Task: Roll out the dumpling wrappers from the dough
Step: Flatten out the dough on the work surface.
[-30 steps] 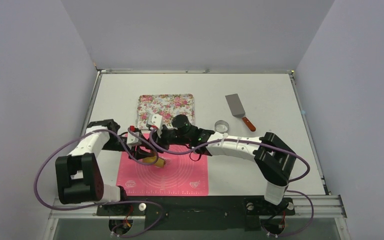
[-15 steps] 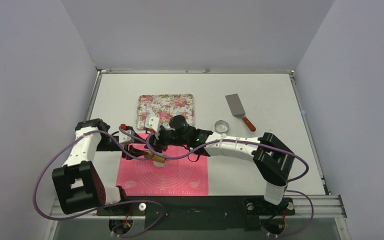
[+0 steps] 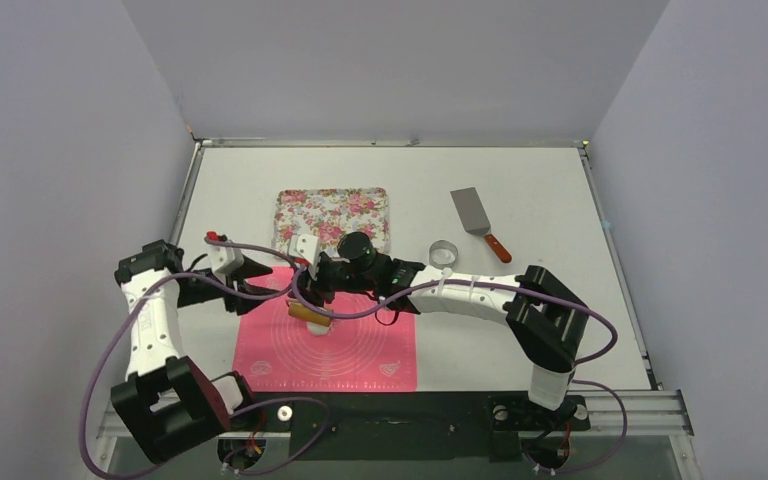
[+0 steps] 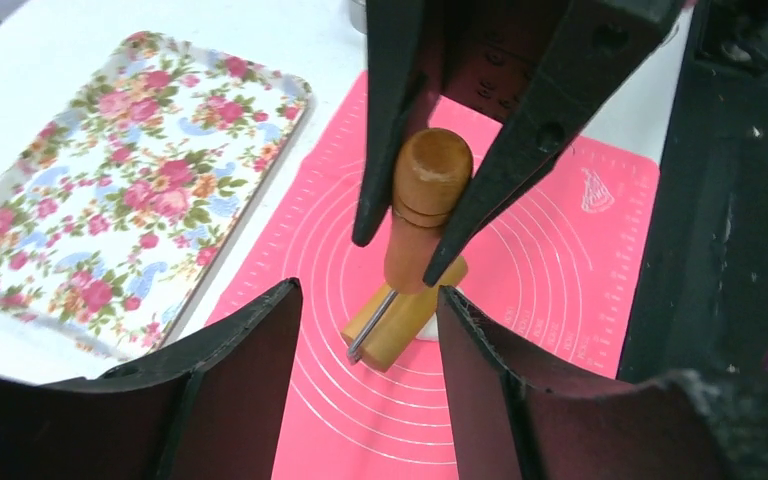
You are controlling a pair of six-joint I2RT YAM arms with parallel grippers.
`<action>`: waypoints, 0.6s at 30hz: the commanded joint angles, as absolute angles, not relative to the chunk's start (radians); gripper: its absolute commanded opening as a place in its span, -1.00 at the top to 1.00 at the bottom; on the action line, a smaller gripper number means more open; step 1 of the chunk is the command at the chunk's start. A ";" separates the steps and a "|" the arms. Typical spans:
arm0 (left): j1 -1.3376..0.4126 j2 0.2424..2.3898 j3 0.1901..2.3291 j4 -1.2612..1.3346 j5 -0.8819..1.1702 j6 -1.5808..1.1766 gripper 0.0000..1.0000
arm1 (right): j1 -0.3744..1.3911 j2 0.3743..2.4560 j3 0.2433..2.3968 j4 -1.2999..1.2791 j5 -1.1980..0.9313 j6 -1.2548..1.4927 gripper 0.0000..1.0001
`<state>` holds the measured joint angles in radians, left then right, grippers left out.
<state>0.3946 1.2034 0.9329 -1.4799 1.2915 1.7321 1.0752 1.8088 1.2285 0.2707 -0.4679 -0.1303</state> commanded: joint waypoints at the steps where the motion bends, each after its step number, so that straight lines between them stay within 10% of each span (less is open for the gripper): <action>1: 0.483 1.082 0.947 -1.200 1.319 1.157 0.00 | 1.089 1.797 1.212 0.297 -0.471 -0.090 1.00; 5: 0.498 1.050 0.956 -0.702 0.988 0.416 -0.01 | 1.093 1.801 1.212 0.291 -0.464 -0.083 1.00; 18: 0.468 0.986 0.908 -0.647 0.867 0.301 -0.02 | 1.122 1.790 1.162 0.226 -0.421 -0.123 1.00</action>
<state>0.4843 1.0210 0.9150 -0.6937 0.8814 0.3664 1.1023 1.8080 1.2133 0.2897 -0.4202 -0.1253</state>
